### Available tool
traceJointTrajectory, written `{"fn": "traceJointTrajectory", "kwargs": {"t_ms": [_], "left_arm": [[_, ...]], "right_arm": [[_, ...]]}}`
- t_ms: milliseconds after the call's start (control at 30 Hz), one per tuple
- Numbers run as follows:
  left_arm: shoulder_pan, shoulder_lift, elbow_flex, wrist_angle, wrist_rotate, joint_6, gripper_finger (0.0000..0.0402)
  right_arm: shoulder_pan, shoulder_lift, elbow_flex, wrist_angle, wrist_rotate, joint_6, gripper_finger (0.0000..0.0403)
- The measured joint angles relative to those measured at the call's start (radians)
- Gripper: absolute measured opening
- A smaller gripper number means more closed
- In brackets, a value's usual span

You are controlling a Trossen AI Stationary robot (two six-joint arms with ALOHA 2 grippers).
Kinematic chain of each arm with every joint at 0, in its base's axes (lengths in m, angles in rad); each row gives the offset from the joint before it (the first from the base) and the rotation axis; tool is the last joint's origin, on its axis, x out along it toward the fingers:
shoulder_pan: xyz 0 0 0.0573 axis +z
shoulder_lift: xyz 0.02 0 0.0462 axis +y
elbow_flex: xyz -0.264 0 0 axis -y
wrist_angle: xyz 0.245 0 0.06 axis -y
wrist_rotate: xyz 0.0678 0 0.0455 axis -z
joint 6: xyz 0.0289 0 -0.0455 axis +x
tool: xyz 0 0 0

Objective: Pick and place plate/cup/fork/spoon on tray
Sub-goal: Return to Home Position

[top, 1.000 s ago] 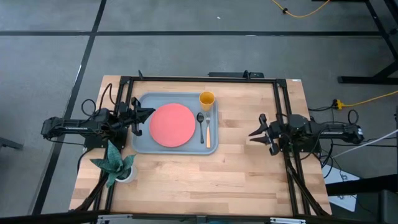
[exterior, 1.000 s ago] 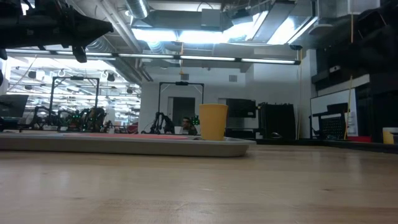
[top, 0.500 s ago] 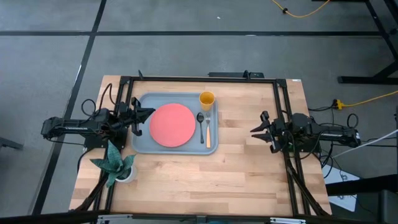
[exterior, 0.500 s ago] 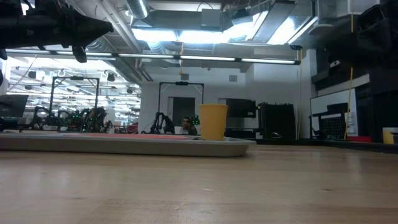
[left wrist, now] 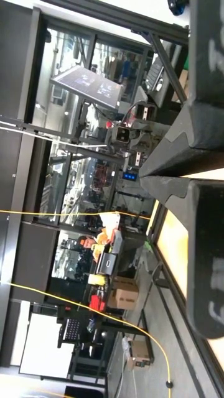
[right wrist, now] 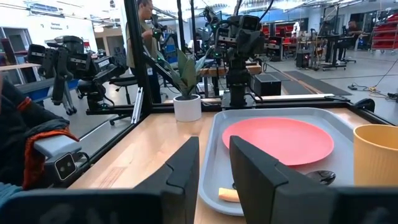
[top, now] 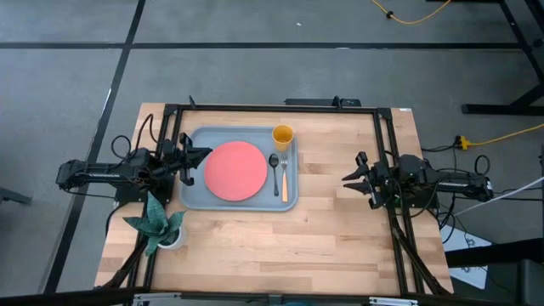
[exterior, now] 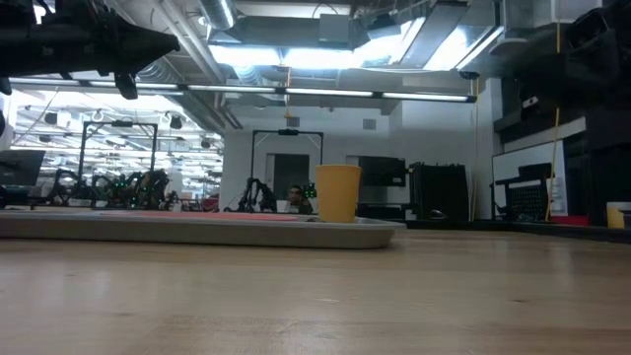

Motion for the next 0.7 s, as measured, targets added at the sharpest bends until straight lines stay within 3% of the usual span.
{"fn": "traceJointTrajectory", "kwargs": {"t_ms": [700], "left_arm": [[0.0, -0.005, -0.002, 0.009, 0.028, 0.0, 0.0]], "right_arm": [[0.0, 0.0, 0.0, 0.0, 0.0, -0.001, 0.0094]]}}
